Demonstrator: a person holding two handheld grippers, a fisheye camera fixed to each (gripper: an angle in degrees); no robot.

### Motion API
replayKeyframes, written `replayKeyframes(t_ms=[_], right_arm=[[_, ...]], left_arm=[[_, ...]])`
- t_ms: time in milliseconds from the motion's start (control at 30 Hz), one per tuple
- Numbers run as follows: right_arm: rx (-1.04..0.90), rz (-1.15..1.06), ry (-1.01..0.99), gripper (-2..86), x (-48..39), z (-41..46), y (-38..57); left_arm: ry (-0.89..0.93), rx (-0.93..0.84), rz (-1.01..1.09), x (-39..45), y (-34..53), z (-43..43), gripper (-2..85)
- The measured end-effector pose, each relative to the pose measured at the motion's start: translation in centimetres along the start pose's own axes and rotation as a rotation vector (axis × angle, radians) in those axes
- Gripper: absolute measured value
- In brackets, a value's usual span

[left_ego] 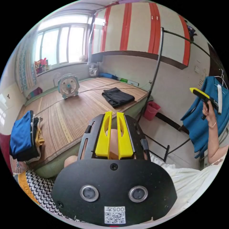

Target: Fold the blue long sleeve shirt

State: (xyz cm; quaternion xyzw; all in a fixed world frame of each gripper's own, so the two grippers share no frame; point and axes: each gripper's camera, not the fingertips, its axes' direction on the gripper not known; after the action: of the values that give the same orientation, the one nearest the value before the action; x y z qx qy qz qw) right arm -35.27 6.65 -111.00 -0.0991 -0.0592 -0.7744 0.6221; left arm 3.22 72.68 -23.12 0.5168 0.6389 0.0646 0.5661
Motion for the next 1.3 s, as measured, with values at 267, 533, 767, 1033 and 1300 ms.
replayKeyframes(t_ms=[267, 533, 767, 1033, 1300], right_arm=[[0.000, -0.080, 0.592, 6.0, 5.8, -18.5, -5.5], [-0.287, -0.086, 0.951, 7.0, 10.4, -23.8, -10.7], [-0.423, -0.163, 0.953, 6.5, 11.9, -19.9, -12.1], [-0.547, -0.260, 1.034, 1.2, 12.6, -16.9, -13.0], [-0.539, -0.360, 1.070, 0.0, 11.5, -16.6, -12.4]], left_arm=[[0.137, 0.002, 0.139, 7.5, -4.8, 2.8, 5.1], [0.197, -0.015, 0.154, 9.6, -5.6, 3.6, 5.1], [0.209, 0.001, 0.162, 10.1, -6.1, 2.6, 5.1], [0.191, 0.033, 0.124, 9.5, -5.7, 1.0, 5.1], [0.191, 0.050, 0.097, 8.8, -4.5, -0.3, 5.1]])
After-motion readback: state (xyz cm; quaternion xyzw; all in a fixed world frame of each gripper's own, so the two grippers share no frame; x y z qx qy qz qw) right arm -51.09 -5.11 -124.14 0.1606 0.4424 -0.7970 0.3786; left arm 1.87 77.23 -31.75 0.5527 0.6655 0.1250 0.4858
